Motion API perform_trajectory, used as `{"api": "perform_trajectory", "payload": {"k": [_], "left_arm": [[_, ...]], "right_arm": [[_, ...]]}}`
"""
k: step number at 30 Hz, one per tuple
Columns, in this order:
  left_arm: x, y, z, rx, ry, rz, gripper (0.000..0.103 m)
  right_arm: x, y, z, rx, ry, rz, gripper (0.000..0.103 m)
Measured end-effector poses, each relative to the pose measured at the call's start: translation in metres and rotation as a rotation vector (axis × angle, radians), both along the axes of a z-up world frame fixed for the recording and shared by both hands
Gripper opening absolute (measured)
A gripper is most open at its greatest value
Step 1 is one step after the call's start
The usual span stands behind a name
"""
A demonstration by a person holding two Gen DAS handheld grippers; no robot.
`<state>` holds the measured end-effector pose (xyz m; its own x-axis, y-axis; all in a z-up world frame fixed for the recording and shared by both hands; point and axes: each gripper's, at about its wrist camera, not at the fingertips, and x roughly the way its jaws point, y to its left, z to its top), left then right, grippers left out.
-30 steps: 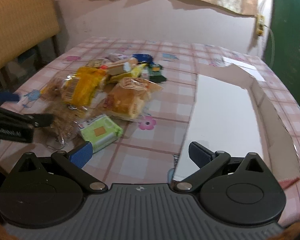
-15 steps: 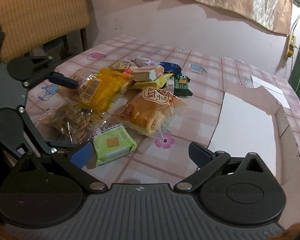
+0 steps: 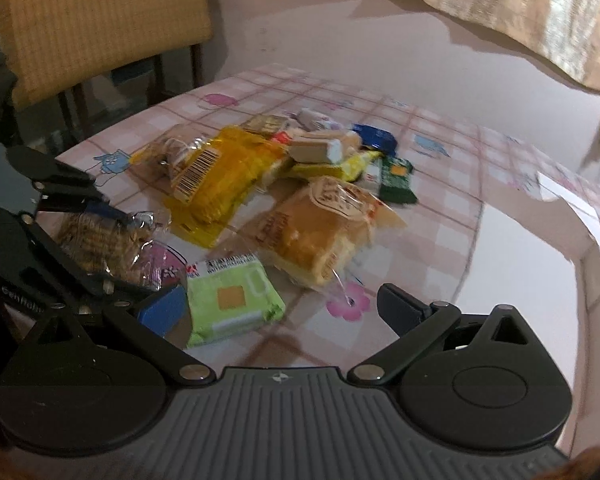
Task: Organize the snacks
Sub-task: 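Grasp the clear round-biscuit bag with the left tool while the right tool grasps the green cake packet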
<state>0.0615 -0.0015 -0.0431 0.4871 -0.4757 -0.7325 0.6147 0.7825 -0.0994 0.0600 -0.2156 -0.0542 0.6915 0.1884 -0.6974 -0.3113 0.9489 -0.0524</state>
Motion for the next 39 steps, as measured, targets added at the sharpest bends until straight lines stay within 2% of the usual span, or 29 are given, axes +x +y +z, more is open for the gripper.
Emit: {"api": "perform_trajectory", "payload": {"k": [2, 4, 6, 8, 10, 11, 12, 14, 15, 17, 19, 20, 21, 22, 23, 24, 29, 33, 35, 38, 39], "left_arm": [[-0.001, 0.013, 0.002, -0.063, 0.045, 0.094, 0.040], [-0.003, 0.021, 0.001, -0.088, 0.064, 0.149, 0.039], [-0.007, 0.028, 0.002, -0.111, 0.056, 0.178, 0.037], [-0.010, 0.030, 0.005, -0.142, 0.064, 0.158, 0.038], [-0.016, 0.033, 0.006, -0.148, 0.073, 0.133, 0.057], [-0.020, 0.031, 0.007, -0.129, 0.059, 0.118, 0.075], [-0.026, 0.031, 0.010, -0.113, 0.026, 0.096, 0.086], [-0.033, 0.023, 0.014, -0.091, -0.029, 0.034, 0.097], [-0.035, 0.021, 0.016, -0.081, -0.052, 0.016, 0.098], [-0.038, 0.018, 0.016, -0.029, -0.066, -0.026, 0.098], [-0.035, 0.018, 0.012, -0.025, -0.017, -0.047, 0.097], [-0.034, 0.016, 0.009, -0.005, -0.003, -0.054, 0.092], [-0.035, 0.012, 0.006, 0.041, -0.002, -0.045, 0.082], [-0.034, 0.007, 0.002, 0.093, -0.002, -0.028, 0.079], [-0.034, 0.008, 0.001, 0.082, -0.003, -0.014, 0.068], [-0.034, 0.011, 0.002, 0.075, -0.001, 0.012, 0.064], [-0.036, 0.015, 0.000, 0.042, -0.007, 0.156, 0.063], [-0.041, 0.016, 0.002, 0.016, -0.029, 0.229, 0.063], [-0.043, 0.016, 0.008, -0.004, -0.040, 0.256, 0.063], [-0.048, 0.020, 0.017, -0.046, -0.054, 0.324, 0.063], [-0.049, 0.022, 0.020, -0.063, -0.057, 0.352, 0.063]], "right_arm": [[0.006, 0.002, -0.001, 0.000, 0.004, 0.027, 0.103], [0.010, 0.005, -0.003, 0.009, 0.013, 0.056, 0.103], [0.013, 0.009, -0.007, -0.007, 0.032, 0.079, 0.103], [0.015, 0.014, -0.011, -0.038, 0.043, 0.096, 0.103], [0.018, 0.017, -0.013, -0.047, 0.045, 0.103, 0.103], [0.019, 0.017, -0.014, -0.047, 0.050, 0.102, 0.103], [0.021, 0.018, -0.016, -0.057, 0.048, 0.104, 0.103], [0.023, 0.019, -0.020, -0.077, 0.056, 0.116, 0.103], [0.024, 0.019, -0.022, -0.079, 0.062, 0.121, 0.103], [0.026, 0.019, -0.026, -0.079, 0.071, 0.122, 0.103], [0.029, 0.016, -0.027, -0.064, 0.078, 0.116, 0.103], [0.029, 0.015, -0.027, -0.051, 0.078, 0.111, 0.103], [0.029, 0.014, -0.027, -0.044, 0.076, 0.110, 0.103], [0.028, 0.014, -0.026, -0.040, 0.072, 0.111, 0.095], [0.027, 0.015, -0.025, -0.038, 0.067, 0.111, 0.088], [0.026, 0.015, -0.025, -0.038, 0.066, 0.110, 0.086], [0.019, 0.018, -0.021, -0.024, 0.049, 0.087, 0.063], [0.014, 0.019, -0.020, 0.001, 0.046, 0.053, 0.059], [0.011, 0.018, -0.020, 0.025, 0.061, 0.065, 0.036], [0.009, 0.020, -0.018, 0.009, 0.058, 0.060, 0.041], [0.010, 0.021, -0.017, 0.014, 0.058, 0.049, 0.052]]}}
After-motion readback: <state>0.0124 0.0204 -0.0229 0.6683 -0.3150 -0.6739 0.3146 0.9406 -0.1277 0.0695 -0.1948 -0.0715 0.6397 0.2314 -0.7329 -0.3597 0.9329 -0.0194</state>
